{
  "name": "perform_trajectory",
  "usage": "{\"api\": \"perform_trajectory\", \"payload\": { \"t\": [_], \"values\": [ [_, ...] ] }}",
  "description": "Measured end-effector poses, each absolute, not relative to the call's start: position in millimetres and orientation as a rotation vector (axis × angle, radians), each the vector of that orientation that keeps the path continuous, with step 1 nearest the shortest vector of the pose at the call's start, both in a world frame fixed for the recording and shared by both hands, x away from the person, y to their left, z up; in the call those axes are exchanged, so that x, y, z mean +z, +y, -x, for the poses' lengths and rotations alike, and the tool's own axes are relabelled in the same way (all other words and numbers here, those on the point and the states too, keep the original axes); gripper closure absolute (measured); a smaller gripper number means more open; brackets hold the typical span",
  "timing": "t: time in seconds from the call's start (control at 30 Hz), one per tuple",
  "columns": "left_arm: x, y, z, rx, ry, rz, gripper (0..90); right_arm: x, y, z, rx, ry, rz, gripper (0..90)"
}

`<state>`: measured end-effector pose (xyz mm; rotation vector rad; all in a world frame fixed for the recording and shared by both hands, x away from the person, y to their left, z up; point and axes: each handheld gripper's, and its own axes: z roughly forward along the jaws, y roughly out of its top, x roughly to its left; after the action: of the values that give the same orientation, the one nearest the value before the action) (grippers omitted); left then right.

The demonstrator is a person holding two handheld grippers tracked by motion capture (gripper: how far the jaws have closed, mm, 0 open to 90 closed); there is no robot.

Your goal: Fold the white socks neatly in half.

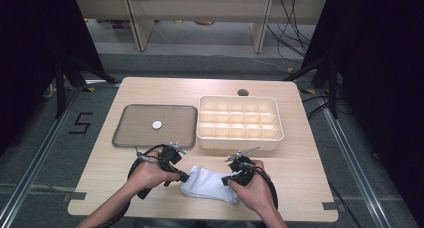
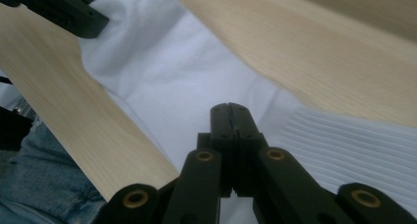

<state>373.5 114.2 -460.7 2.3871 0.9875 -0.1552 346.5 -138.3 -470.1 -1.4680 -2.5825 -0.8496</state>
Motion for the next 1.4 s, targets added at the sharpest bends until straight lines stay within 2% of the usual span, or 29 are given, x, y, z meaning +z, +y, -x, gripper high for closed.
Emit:
{"api": "perform_trajectory", "payload": {
  "t": [0.17,0.3,0.37,0.4,0.47,0.67,0.9,1.03,1.1,1.17,1.3,1.37,1.4],
  "values": [
    [-457.7,116.1,-373.5,-0.167,0.981,-2.39,86.7,-478.9,-130.4,-349.4,-0.828,-2.553,1.453,90.0],
    [-469.0,115.5,-373.3,-0.161,1.023,-2.406,86.3,-484.4,-128.1,-350.6,-0.807,-2.541,1.456,90.0],
    [-473.1,115.0,-374.2,-0.112,1.066,-2.412,80.1,-485.6,-128.8,-351.9,-0.831,-2.571,1.412,88.4],
    [-474.9,115.0,-375.4,-0.1,1.063,-2.407,80.1,-484.5,-128.8,-351.0,-0.83,-2.563,1.422,87.6],
    [-475.6,110.8,-374.2,-0.064,1.068,-2.417,70.7,-481.8,-129.0,-349.0,-0.801,-2.538,1.48,85.1],
    [-482.1,101.9,-371.2,-0.055,1.071,-2.446,66.5,-487.1,-128.4,-349.9,-0.811,-2.562,1.442,84.4],
    [-486.3,98.9,-368.1,-0.066,1.047,-2.48,66.9,-488.0,-126.9,-349.6,-0.789,-2.542,1.473,83.9],
    [-486.9,97.2,-364.3,-0.004,1.02,-2.493,72.8,-487.9,-125.2,-349.1,-0.787,-2.55,1.48,82.4],
    [-487.0,97.1,-363.9,-0.012,1.013,-2.496,75.2,-487.8,-124.8,-348.7,-0.785,-2.554,1.476,82.3],
    [-487.3,95.5,-362.7,-0.017,0.996,-2.503,83.0,-487.4,-124.4,-348.2,-0.769,-2.547,1.488,82.1],
    [-486.9,95.4,-364.0,-0.028,0.986,-2.515,85.5,-487.5,-124.5,-348.0,-0.775,-2.547,1.489,82.0],
    [-486.8,96.5,-366.1,-0.054,0.996,-2.509,86.1,-487.5,-124.5,-348.1,-0.773,-2.547,1.488,82.1],
    [-487.3,100.1,-370.4,-0.108,1.001,-2.492,86.4,-487.2,-124.6,-348.3,-0.771,-2.547,1.486,82.0]
  ]
}}
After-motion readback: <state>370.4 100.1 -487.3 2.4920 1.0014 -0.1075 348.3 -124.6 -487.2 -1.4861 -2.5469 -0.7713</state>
